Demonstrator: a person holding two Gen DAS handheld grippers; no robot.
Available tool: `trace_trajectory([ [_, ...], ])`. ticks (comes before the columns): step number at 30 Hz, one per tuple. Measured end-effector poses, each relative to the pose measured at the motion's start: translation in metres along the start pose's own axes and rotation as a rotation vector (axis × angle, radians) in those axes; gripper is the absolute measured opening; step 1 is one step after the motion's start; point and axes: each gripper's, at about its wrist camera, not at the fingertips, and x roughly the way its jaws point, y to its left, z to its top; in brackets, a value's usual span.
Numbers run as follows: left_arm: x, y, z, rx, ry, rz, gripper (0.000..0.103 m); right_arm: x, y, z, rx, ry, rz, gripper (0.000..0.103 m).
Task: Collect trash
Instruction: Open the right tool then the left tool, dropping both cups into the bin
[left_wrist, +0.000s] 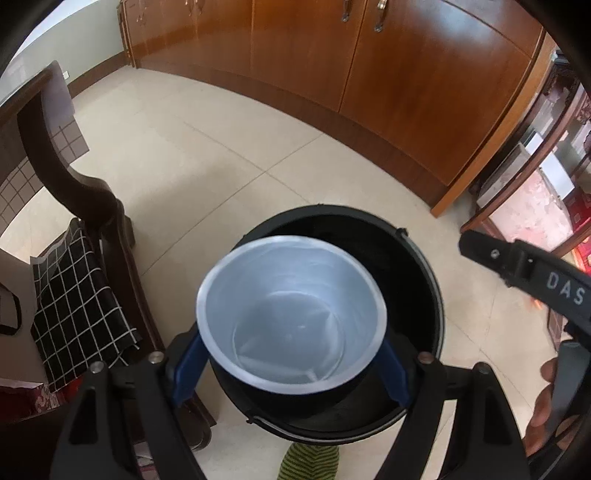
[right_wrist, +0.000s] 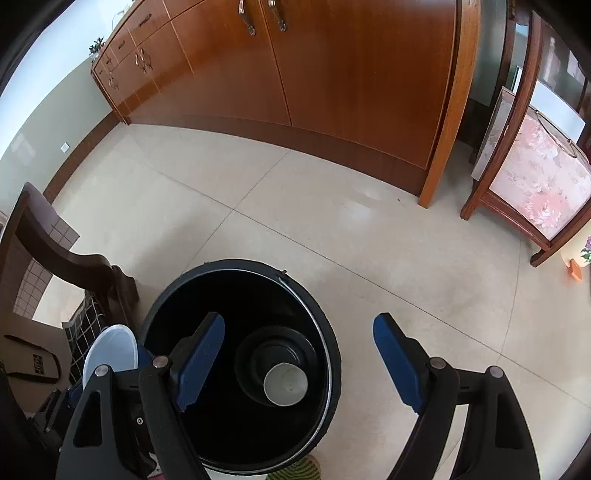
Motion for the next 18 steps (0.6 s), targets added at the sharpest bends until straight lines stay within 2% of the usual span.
trace_trajectory([
  [7,0.006,-0.005,-0.001,0.017,0.038,-0.061,0.083,-0.018,-0.005,0.002,0.036,-0.055,0.014,0.084],
  [10,0.009,-0.004,-0.004,0.003,0.043,-0.093,0.093,-0.018,-0.009,0.003,0.061,-0.049,0.023,0.084],
  [14,0.007,-0.007,-0.006,0.013,0.016,-0.122,0.093,-0.019,-0.008,0.005,0.060,-0.052,0.031,0.084],
  [18,0.008,-0.012,-0.001,0.038,0.031,-0.104,0.095,-0.019,-0.003,0.005,0.046,-0.053,0.036,0.084],
])
